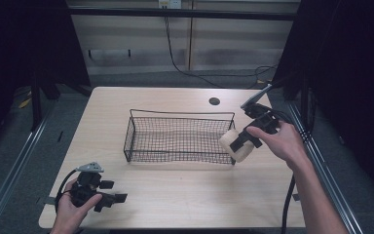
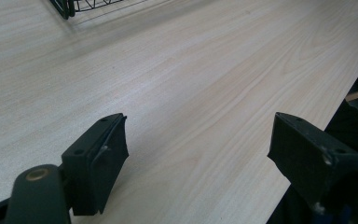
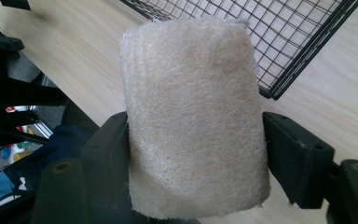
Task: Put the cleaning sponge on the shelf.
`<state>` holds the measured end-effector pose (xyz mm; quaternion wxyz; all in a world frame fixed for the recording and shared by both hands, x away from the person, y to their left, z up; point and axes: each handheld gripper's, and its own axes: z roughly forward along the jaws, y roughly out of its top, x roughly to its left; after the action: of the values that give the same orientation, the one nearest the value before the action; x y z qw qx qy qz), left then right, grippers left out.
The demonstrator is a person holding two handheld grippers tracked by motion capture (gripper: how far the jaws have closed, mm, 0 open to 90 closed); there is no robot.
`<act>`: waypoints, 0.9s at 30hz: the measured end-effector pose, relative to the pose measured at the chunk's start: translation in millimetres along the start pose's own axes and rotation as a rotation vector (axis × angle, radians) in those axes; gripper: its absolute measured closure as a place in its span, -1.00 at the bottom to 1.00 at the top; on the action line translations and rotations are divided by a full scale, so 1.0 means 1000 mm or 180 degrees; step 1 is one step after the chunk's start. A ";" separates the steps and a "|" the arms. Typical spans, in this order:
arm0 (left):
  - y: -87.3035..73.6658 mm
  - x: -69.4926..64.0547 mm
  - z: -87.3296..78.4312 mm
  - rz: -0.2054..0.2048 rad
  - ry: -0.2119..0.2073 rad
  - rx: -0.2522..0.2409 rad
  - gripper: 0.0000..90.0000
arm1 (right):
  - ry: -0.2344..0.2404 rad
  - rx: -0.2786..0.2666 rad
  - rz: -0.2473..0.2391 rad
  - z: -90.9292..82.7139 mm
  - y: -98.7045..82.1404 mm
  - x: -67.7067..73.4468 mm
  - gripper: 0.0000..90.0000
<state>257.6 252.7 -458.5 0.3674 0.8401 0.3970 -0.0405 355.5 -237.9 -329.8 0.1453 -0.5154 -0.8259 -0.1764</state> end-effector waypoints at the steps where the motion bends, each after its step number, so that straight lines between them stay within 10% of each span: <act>1: 0.000 0.000 0.000 0.0000 0.0000 0.0000 -0.58 | 0.0006 0.0001 0.0003 0.000 0.002 0.000 -0.37; 27: 0.000 0.000 -0.001 -0.0004 -0.0001 -0.0027 -0.58 | -0.0073 -0.0072 0.0355 0.022 0.036 -0.001 -0.38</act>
<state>257.4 253.0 -458.0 0.3711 0.8382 0.3976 -0.0392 387.4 -214.3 -344.7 0.1396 -0.5642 -0.7955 -0.1713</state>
